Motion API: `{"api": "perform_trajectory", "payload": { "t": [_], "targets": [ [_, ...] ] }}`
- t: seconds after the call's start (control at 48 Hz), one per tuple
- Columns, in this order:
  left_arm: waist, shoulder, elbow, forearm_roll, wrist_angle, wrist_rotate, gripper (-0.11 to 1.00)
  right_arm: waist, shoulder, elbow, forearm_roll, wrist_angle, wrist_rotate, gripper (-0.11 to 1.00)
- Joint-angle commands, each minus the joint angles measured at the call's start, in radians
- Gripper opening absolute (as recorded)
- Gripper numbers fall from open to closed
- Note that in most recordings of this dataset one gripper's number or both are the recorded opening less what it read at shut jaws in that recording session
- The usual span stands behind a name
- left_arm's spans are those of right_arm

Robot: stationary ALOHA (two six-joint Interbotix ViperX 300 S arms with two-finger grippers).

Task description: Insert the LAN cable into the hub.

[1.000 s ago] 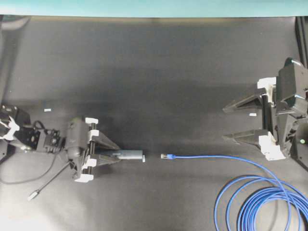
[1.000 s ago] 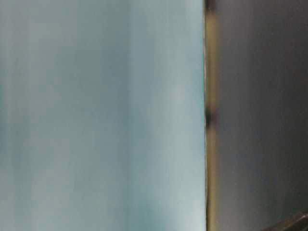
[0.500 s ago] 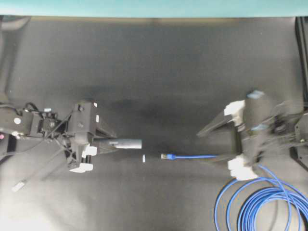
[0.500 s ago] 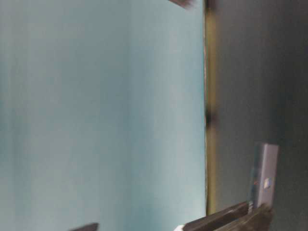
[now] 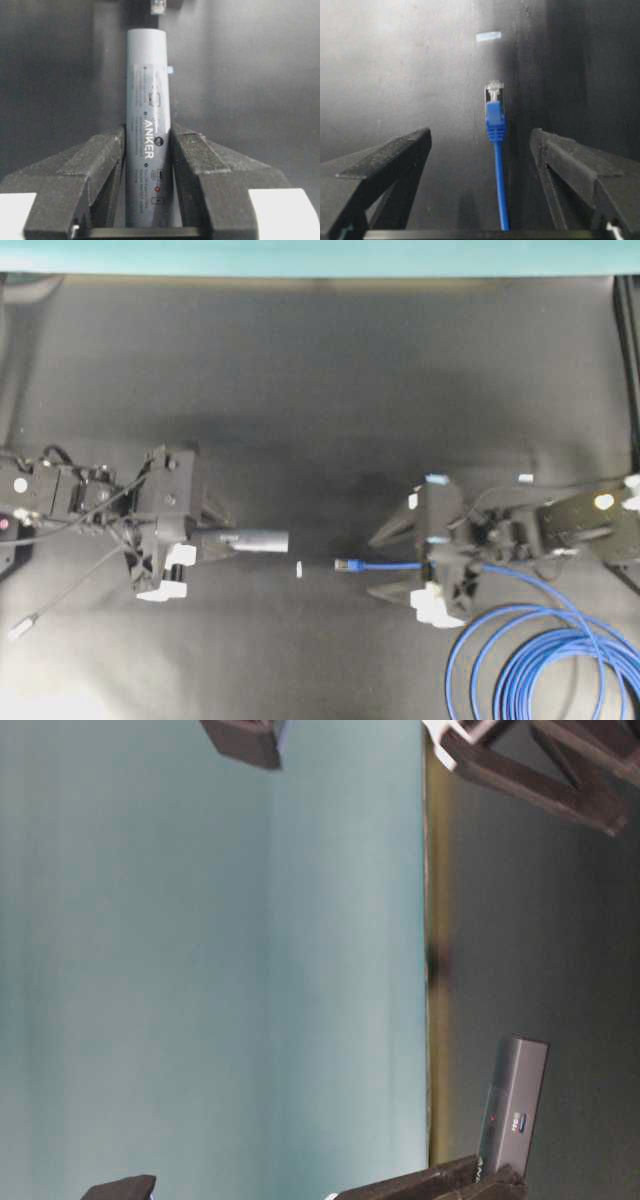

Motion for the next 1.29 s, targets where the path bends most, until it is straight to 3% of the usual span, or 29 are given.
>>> {"api": "perform_trajectory", "payload": {
  "t": [0.0, 0.25, 0.354, 0.459, 0.646, 1.105, 1.271],
  "targets": [
    [-0.003, -0.011, -0.021, 0.003, -0.005, -0.002, 0.28, -0.011, 0.037, -0.031, -0.002, -0.015, -0.008, 0.76],
    [-0.008, -0.011, -0.021, 0.003, -0.005, -0.003, 0.28, -0.012, 0.094, -0.052, -0.002, -0.009, -0.008, 0.75],
    [-0.008, -0.011, -0.021, 0.003, -0.006, -0.003, 0.28, -0.012, 0.112, -0.063, -0.002, -0.006, -0.009, 0.69],
    [-0.008, -0.011, -0.023, 0.003, -0.006, -0.003, 0.28, -0.011, 0.127, -0.077, -0.006, -0.006, -0.012, 0.53],
    [-0.008, -0.011, -0.023, 0.003, -0.006, -0.003, 0.28, -0.005, 0.133, -0.087, -0.015, 0.021, -0.012, 0.13],
    [0.0, 0.025, -0.078, 0.003, 0.032, 0.02, 0.28, -0.021, 0.043, -0.121, -0.015, 0.055, -0.014, 0.13],
    [-0.002, 0.051, -0.101, 0.003, 0.064, 0.035, 0.28, -0.038, -0.005, -0.138, -0.015, 0.058, -0.049, 0.13]
  ]
}}
